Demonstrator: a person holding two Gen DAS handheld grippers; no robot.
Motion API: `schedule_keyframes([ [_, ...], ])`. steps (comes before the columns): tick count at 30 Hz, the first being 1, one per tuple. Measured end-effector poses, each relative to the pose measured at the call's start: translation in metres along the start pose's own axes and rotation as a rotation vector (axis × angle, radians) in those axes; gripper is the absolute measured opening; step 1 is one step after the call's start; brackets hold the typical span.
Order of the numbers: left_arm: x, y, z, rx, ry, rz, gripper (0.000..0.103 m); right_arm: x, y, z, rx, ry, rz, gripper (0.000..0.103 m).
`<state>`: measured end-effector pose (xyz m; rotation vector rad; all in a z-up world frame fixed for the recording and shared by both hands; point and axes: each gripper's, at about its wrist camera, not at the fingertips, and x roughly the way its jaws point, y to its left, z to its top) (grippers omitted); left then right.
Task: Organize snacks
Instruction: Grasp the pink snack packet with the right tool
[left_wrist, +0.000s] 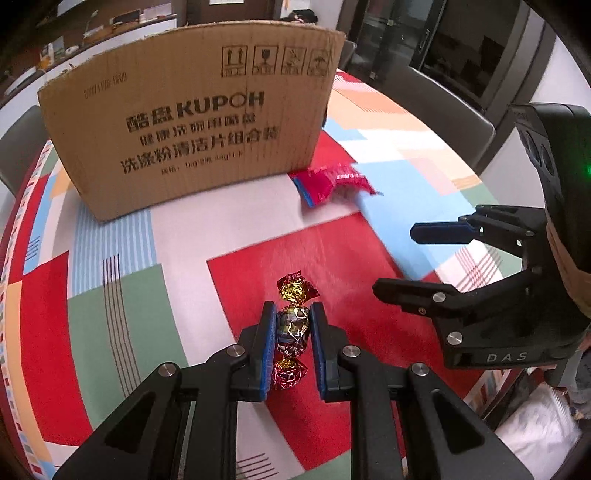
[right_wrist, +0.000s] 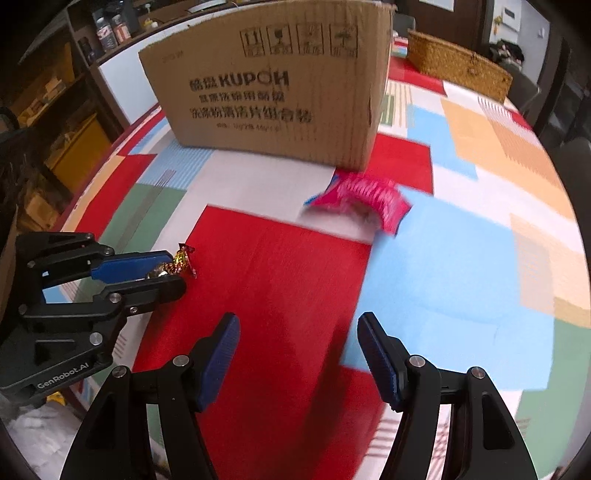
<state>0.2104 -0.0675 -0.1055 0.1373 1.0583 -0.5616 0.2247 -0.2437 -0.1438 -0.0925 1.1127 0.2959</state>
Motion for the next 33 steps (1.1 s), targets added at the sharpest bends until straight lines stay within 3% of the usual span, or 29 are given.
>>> schedule_keyframes([
  [12,0.011,-0.007,0.038,-0.037,-0.060,0.019,0.019,-0.003,-0.023,0.044,-0.146,-0.040,-0.081,0.067],
  [25,0.028,0.001,0.055,-0.056,-0.060,0.076,0.019,0.034,-0.034,0.080,-0.323,0.039,-0.102,0.067],
  [33,0.036,0.014,0.054,-0.089,-0.043,0.097,0.019,0.054,-0.032,0.090,-0.327,0.058,-0.083,0.067],
])
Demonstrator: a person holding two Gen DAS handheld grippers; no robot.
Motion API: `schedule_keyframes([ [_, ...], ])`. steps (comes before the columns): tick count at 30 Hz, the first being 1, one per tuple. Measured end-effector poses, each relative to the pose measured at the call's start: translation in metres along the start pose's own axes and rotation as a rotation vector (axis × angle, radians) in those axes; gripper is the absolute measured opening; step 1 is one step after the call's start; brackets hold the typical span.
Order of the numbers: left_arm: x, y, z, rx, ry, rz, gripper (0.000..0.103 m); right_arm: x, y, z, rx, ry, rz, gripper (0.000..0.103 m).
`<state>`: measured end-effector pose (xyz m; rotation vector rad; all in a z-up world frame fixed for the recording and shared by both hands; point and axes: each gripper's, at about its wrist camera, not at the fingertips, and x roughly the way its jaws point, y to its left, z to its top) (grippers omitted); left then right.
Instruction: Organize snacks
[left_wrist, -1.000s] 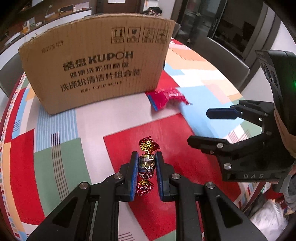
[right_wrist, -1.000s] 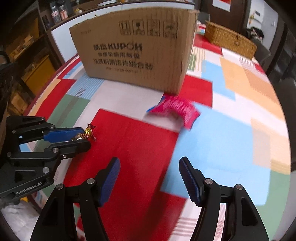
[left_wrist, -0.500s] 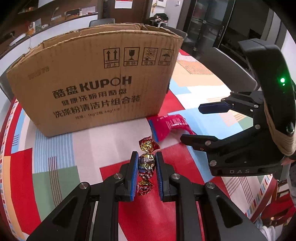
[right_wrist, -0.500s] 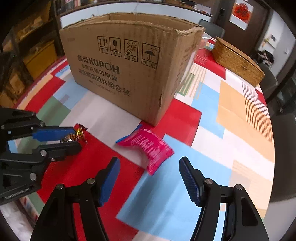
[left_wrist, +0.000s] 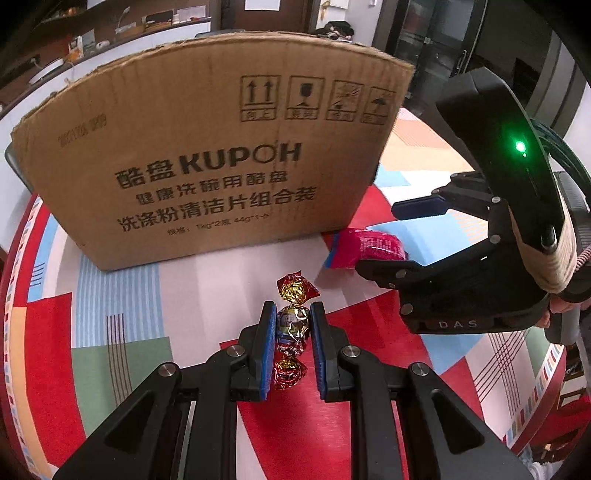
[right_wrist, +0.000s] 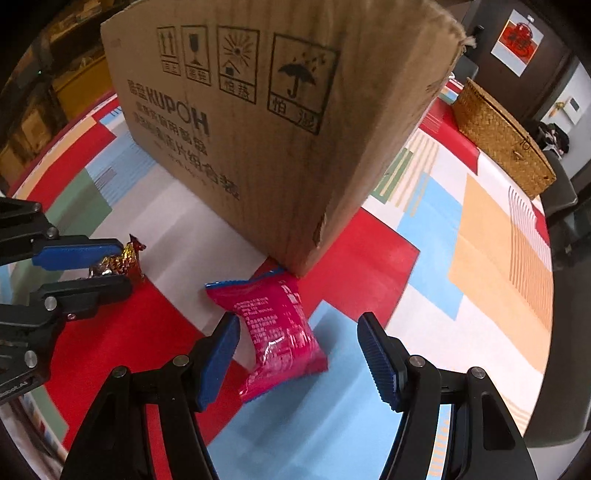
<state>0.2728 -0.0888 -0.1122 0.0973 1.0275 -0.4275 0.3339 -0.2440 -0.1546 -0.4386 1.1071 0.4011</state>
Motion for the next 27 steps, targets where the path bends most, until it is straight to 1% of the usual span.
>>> schedule_keyframes([
  [4,0.006,0.000,0.002,-0.013,0.004,0.005,0.019,0.006,-0.002,0.000,0.039,0.006,0.031,0.065],
  [5,0.005,0.001,0.002,-0.013,0.004,0.006,0.019,0.008,-0.002,-0.001,0.049,0.005,0.040,0.059],
  [6,0.005,0.002,0.001,-0.014,0.003,0.006,0.019,0.008,-0.002,-0.002,0.059,0.003,0.050,0.050],
  [7,0.006,0.000,0.002,-0.016,0.002,0.007,0.019,0.011,-0.004,-0.002,0.070,0.005,0.057,0.046],
  [8,0.006,0.000,0.002,-0.020,0.001,0.005,0.019,0.011,-0.005,-0.003,0.083,0.005,0.070,0.039],
  [12,-0.001,0.001,0.001,-0.021,-0.012,0.002,0.019,0.006,-0.006,-0.006,0.121,-0.016,0.070,0.038],
  [16,-0.017,0.005,-0.003,-0.037,-0.029,-0.034,0.019,-0.008,-0.002,-0.013,0.161,-0.047,0.068,0.038],
  [27,-0.072,-0.008,-0.007,0.004,-0.156,-0.040,0.019,-0.072,0.002,-0.030,0.259,-0.204,-0.001,0.038],
])
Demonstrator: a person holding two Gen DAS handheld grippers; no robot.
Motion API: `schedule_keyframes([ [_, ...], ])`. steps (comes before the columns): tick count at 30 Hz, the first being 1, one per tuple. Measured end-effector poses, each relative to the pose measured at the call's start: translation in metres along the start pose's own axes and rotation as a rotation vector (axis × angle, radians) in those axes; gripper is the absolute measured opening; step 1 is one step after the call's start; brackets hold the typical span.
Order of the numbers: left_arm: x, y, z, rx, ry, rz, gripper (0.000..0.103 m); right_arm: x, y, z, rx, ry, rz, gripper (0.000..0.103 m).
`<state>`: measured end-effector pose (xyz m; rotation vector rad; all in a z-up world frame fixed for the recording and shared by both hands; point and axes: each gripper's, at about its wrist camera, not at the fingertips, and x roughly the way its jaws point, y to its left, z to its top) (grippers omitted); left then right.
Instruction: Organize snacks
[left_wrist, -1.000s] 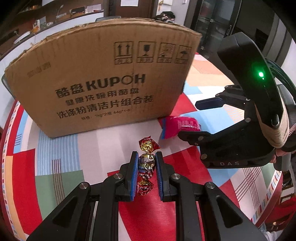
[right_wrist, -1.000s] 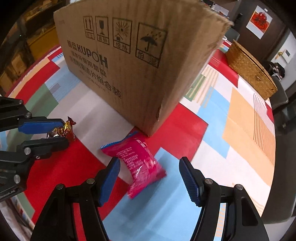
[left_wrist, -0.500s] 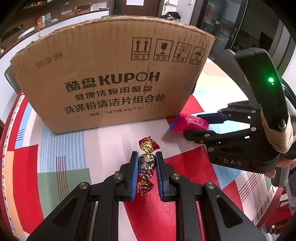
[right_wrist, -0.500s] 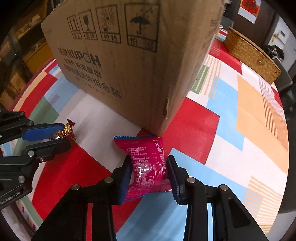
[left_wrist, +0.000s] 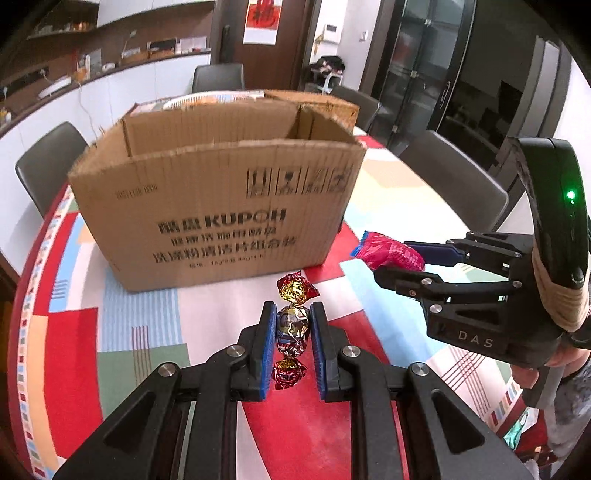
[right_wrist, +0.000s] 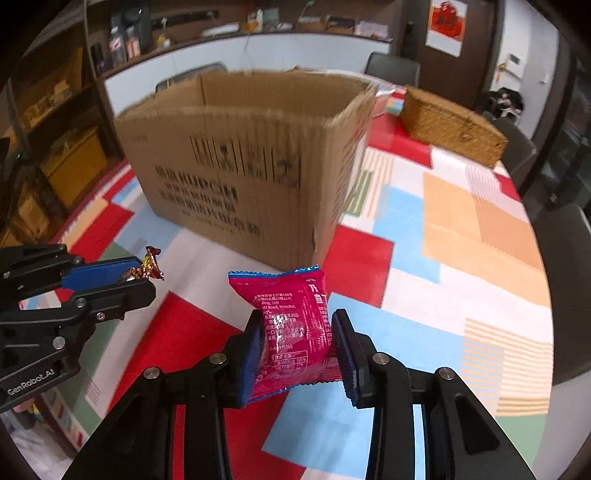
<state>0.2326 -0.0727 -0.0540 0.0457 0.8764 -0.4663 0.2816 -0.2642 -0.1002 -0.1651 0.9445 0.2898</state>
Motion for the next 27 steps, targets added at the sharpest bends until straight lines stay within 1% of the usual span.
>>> schedule_keyframes([
  [6,-0.033,0.000,0.004,0.005,-0.060,-0.003,0.019,-0.036,0.002,-0.003,0.057,-0.085,-0.018,0.038],
  [11,-0.051,-0.001,0.014,0.012,-0.125,0.009,0.019,-0.062,0.011,0.001,0.063,-0.166,-0.036,0.038],
  [17,-0.073,0.002,0.027,0.032,-0.211,0.023,0.018,-0.090,0.019,0.016,0.071,-0.265,-0.035,0.038],
  [19,-0.079,0.005,0.033,0.040,-0.231,0.030,0.011,-0.096,0.022,0.023,0.068,-0.293,-0.033,0.038],
  [22,-0.082,0.010,0.041,0.048,-0.253,0.034,0.009,-0.102,0.025,0.036,0.070,-0.328,-0.029,0.038],
  [25,-0.086,0.016,0.049,0.046,-0.260,0.030,0.010,-0.106,0.026,0.048,0.068,-0.352,-0.027,0.038],
  [27,-0.086,0.021,0.050,0.040,-0.263,0.040,0.010,-0.107,0.028,0.055,0.067,-0.359,-0.022,0.038],
])
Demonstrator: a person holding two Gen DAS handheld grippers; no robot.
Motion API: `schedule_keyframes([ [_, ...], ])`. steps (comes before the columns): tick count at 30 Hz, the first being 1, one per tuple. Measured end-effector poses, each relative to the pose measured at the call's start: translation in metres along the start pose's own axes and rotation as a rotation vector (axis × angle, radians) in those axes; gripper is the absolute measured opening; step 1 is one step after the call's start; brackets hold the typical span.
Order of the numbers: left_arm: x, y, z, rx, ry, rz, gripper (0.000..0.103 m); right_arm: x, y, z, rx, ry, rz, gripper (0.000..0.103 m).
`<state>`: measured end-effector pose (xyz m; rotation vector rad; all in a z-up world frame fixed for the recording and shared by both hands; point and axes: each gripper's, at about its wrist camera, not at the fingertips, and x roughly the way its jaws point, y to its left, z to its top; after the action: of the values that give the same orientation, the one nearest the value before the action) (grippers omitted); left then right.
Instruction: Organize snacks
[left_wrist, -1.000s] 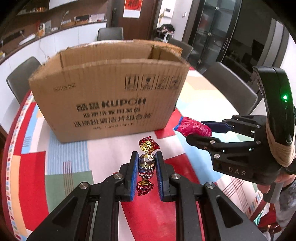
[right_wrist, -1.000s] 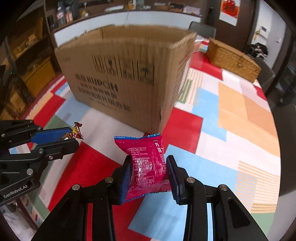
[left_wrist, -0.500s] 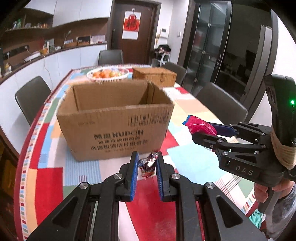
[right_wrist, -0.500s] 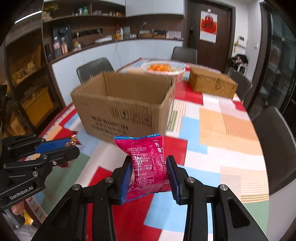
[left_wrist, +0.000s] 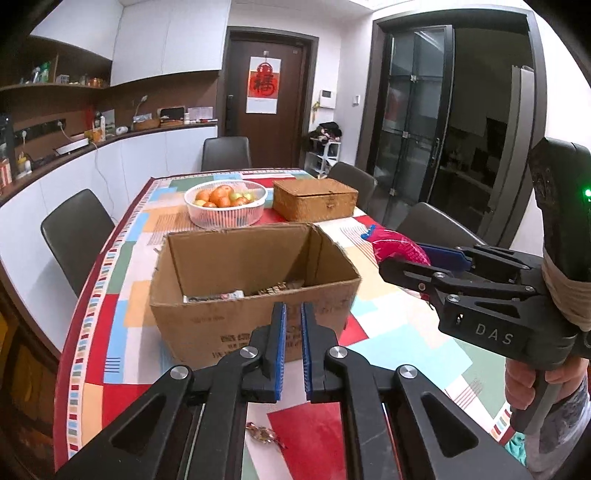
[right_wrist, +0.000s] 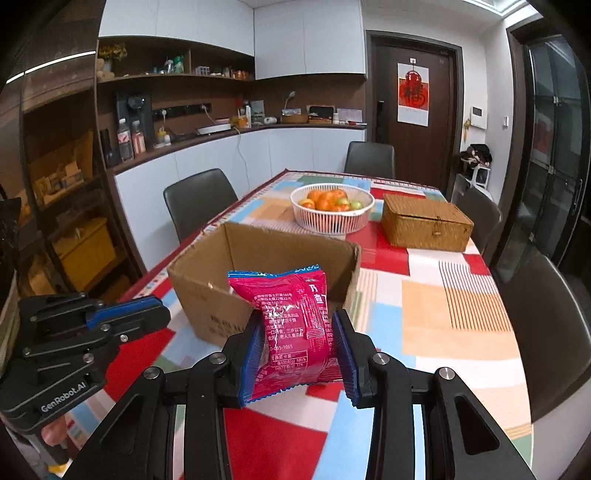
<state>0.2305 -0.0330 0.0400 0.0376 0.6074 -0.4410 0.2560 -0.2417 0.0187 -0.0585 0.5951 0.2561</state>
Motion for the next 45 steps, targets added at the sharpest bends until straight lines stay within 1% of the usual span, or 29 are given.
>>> schedule_keyframes([
  [2,0.002,0.005,-0.002,-0.011,0.012,0.001,0.012,0.002,0.003,0.004,-0.002,-0.005,0.002,0.038],
  [3,0.004,0.008,-0.005,-0.028,0.027,-0.003,0.016,0.004,0.005,0.004,-0.005,-0.003,0.004,0.038],
  [6,0.013,0.014,-0.018,-0.058,0.078,-0.014,0.017,0.011,0.012,-0.002,-0.015,0.019,0.009,0.038],
  [11,0.027,0.018,-0.043,-0.099,0.159,-0.018,0.017,0.032,0.018,-0.025,-0.012,0.099,0.042,0.038],
  [15,0.043,0.020,-0.069,-0.136,0.242,-0.024,0.017,0.046,0.020,-0.049,-0.014,0.165,0.053,0.038],
  [20,0.065,0.023,-0.097,-0.166,0.339,0.001,0.018,0.062,0.019,-0.075,-0.003,0.240,0.051,0.038],
  [21,0.068,0.024,-0.102,-0.169,0.355,0.006,0.018,0.064,0.019,-0.079,-0.002,0.251,0.048,0.038],
  [24,0.082,0.028,-0.116,-0.200,0.410,0.013,0.026,0.070,0.020,-0.091,0.002,0.277,0.044,0.038],
  [26,0.091,0.029,-0.123,-0.204,0.436,0.029,0.026,0.073,0.021,-0.099,-0.001,0.291,0.039,0.038],
  [30,0.104,0.027,-0.131,-0.207,0.471,0.044,0.031,0.080,0.023,-0.108,0.006,0.323,0.051,0.038],
  [34,0.113,0.024,-0.137,-0.195,0.490,0.068,0.032,0.085,0.020,-0.113,0.020,0.342,0.061,0.038],
  [39,0.120,0.018,-0.140,-0.155,0.488,0.098,0.032,0.088,0.018,-0.116,0.030,0.356,0.064,0.038],
  [41,0.120,0.018,-0.140,-0.144,0.482,0.108,0.027,0.089,0.018,-0.117,0.037,0.360,0.072,0.038],
  [45,0.121,0.025,-0.136,-0.152,0.479,0.094,0.027,0.090,0.019,-0.118,0.039,0.365,0.068,0.038],
])
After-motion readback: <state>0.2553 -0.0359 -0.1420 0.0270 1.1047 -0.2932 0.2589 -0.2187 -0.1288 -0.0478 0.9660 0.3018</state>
